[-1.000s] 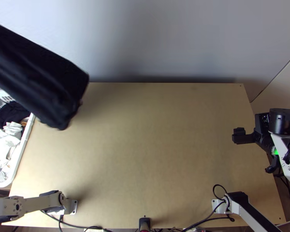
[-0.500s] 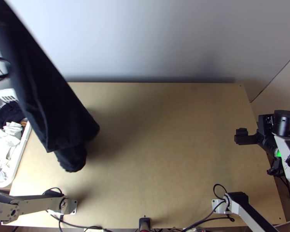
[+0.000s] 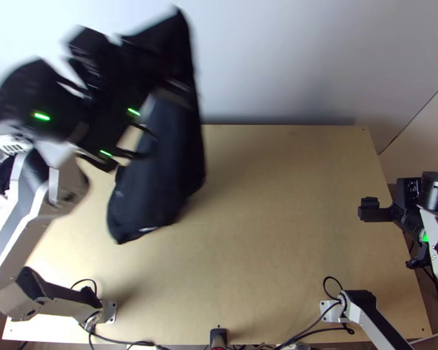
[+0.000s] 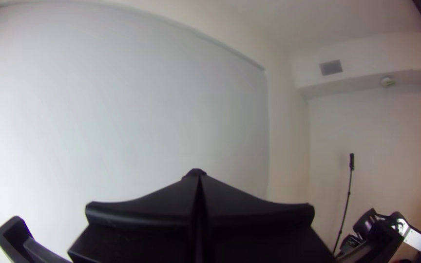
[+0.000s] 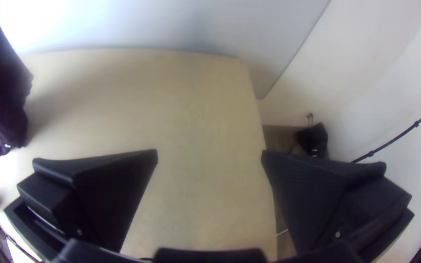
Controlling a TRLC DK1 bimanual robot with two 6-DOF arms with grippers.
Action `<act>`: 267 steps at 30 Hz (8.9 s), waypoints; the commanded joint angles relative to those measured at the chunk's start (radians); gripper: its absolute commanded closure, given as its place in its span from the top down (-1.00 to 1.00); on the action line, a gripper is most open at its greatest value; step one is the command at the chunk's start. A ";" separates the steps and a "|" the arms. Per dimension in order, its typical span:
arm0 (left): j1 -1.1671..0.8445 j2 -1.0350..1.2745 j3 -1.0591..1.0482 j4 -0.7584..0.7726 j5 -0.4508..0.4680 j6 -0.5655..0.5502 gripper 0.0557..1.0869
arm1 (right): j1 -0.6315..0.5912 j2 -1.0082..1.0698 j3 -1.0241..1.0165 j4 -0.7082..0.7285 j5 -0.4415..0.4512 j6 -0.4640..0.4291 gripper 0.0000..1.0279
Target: Fold the t-shirt
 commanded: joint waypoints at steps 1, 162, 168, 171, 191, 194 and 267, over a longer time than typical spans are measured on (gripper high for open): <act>-0.238 0.094 -0.023 -0.055 -0.027 0.011 -0.93 | -0.032 -0.017 -0.013 -0.001 -0.011 0.001 0.93; 0.547 -0.153 0.058 0.037 0.039 0.081 -0.93 | 0.101 0.148 0.284 -0.042 -0.296 0.010 0.93; 0.507 -0.164 0.063 0.112 0.039 0.133 -0.93 | 0.109 0.151 0.289 -0.039 -0.296 0.010 0.93; 0.461 -0.167 0.066 0.161 0.039 0.173 -0.93 | 0.109 0.149 0.287 -0.041 -0.296 0.010 0.93; 0.142 -0.028 -0.095 0.201 -0.024 0.210 -0.93 | 0.098 0.144 0.261 -0.039 -0.299 0.005 0.93; 0.110 -0.032 -0.206 0.203 -0.036 0.196 -0.93 | 0.095 0.144 0.263 -0.041 -0.299 0.005 0.93; 0.420 -0.138 -0.954 0.324 -0.007 0.046 -0.93 | 0.868 1.234 0.465 0.297 -0.349 -0.073 -0.43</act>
